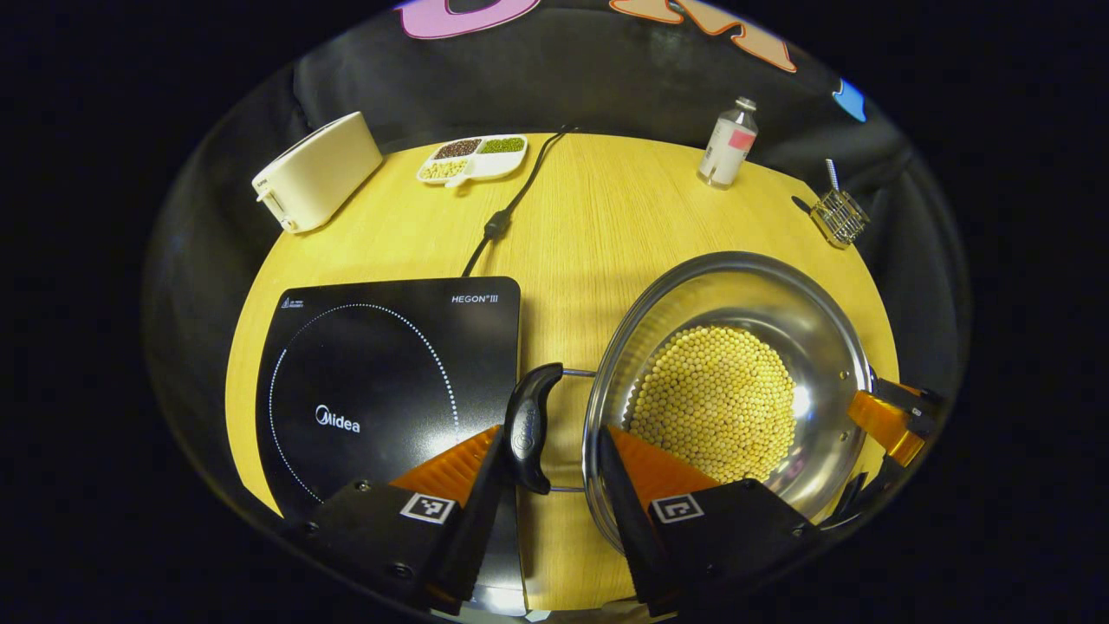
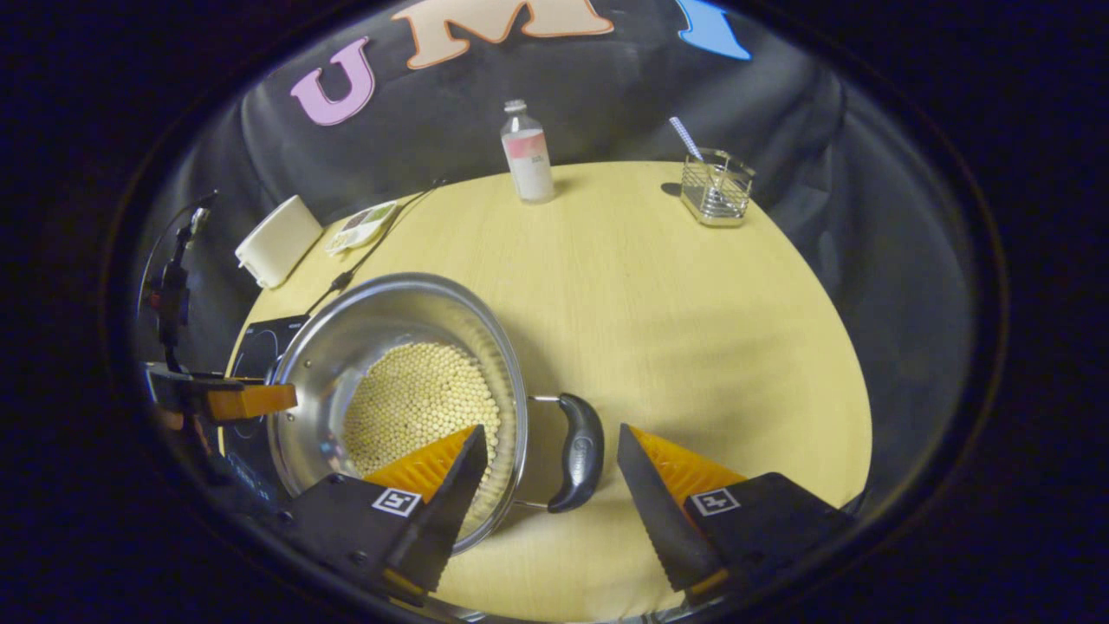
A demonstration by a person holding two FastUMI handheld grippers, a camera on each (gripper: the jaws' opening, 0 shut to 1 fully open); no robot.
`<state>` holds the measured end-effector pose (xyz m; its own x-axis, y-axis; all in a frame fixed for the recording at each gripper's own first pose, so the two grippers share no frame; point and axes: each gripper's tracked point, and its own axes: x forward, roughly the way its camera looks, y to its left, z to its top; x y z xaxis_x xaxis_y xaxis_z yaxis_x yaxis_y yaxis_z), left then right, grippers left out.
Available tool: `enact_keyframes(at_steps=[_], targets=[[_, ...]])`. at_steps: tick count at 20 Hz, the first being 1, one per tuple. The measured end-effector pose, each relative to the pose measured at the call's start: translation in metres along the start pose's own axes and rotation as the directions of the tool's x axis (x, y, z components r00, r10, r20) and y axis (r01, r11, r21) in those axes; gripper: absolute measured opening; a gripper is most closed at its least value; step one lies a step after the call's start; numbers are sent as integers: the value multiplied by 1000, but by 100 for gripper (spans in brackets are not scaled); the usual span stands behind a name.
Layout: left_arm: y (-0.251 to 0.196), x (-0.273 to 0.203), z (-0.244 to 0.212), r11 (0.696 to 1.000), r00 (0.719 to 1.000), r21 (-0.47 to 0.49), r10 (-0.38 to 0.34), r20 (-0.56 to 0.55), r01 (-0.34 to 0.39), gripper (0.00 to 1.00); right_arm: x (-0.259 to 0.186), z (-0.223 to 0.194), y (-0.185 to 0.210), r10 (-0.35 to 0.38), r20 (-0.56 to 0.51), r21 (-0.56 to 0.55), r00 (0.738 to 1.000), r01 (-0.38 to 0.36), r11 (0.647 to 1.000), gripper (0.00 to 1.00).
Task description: First push the handle of the pot to place it horizontally, then grasp the pot with both hands and set it on the induction cooktop.
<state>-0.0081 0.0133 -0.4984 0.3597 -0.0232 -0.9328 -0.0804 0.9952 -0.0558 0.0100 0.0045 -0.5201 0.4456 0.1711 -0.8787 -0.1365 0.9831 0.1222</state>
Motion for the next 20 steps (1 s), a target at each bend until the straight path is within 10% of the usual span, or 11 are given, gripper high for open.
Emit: enact_keyframes(at_steps=[9,20], targets=[[0,0,-1,1000,1000,0,5,-3,-5,67,11,-19,-1,13,-78,9,997,-12,1000,92],[0,-1,-2,1000,1000,-17,10,11,-10,64,14,-27,4,87,-177,165,980,-57,985,48]])
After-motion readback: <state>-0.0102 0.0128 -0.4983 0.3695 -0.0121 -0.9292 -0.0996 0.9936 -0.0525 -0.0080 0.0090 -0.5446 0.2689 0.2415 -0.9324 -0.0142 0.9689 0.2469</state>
